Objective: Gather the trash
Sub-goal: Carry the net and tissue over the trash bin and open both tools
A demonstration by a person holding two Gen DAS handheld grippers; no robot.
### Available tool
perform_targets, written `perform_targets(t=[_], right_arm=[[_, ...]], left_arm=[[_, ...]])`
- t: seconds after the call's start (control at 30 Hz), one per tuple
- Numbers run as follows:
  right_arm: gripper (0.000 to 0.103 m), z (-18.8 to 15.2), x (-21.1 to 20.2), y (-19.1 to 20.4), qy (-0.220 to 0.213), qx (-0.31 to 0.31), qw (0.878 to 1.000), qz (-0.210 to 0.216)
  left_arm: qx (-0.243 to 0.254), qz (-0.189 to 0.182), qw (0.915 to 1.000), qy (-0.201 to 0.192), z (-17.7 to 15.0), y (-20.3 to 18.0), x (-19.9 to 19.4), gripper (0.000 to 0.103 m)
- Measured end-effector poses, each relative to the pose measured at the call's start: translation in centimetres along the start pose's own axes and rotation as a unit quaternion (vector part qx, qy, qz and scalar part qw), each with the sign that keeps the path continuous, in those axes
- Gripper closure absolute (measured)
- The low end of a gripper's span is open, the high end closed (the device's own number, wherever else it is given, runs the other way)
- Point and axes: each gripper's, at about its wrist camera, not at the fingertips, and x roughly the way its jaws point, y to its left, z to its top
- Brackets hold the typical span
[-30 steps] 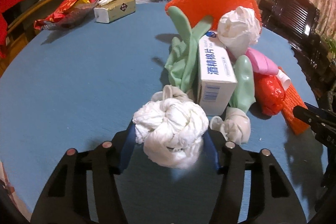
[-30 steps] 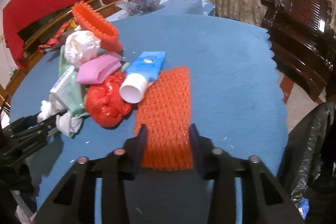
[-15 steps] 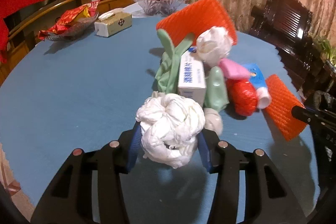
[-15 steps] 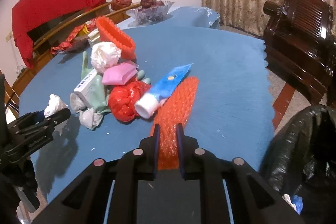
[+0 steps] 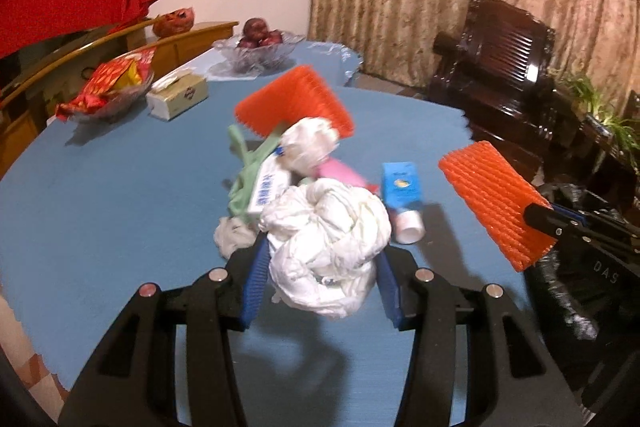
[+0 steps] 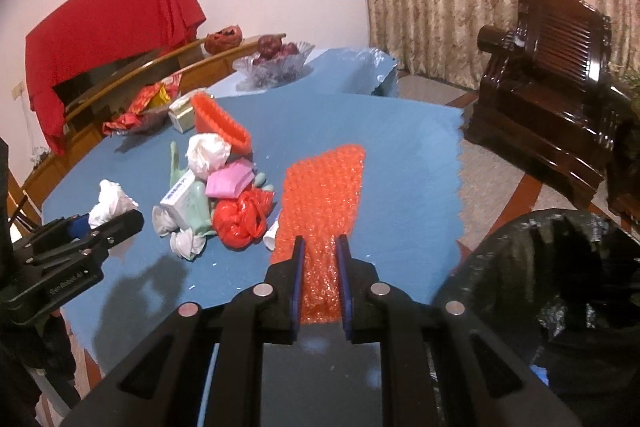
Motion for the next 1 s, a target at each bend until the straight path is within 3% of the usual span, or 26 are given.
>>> perform_targets(t=[0.4,1.0], right_arm=[[0.088,0.0,-6.6,-3.7,-0.049,0.023,0.998,-0.025],[0.088,-2.3,-13.8,-11.3,-0.076,0.067,0.988,-0.114]], left_arm=[[0.033,-0.047,0.9981,-0.02,0.8,-6.0,-2.6,0.057],[0.084,-0.136,0.9865,-0.034,0.9,-17.3,-4.3,0.056]])
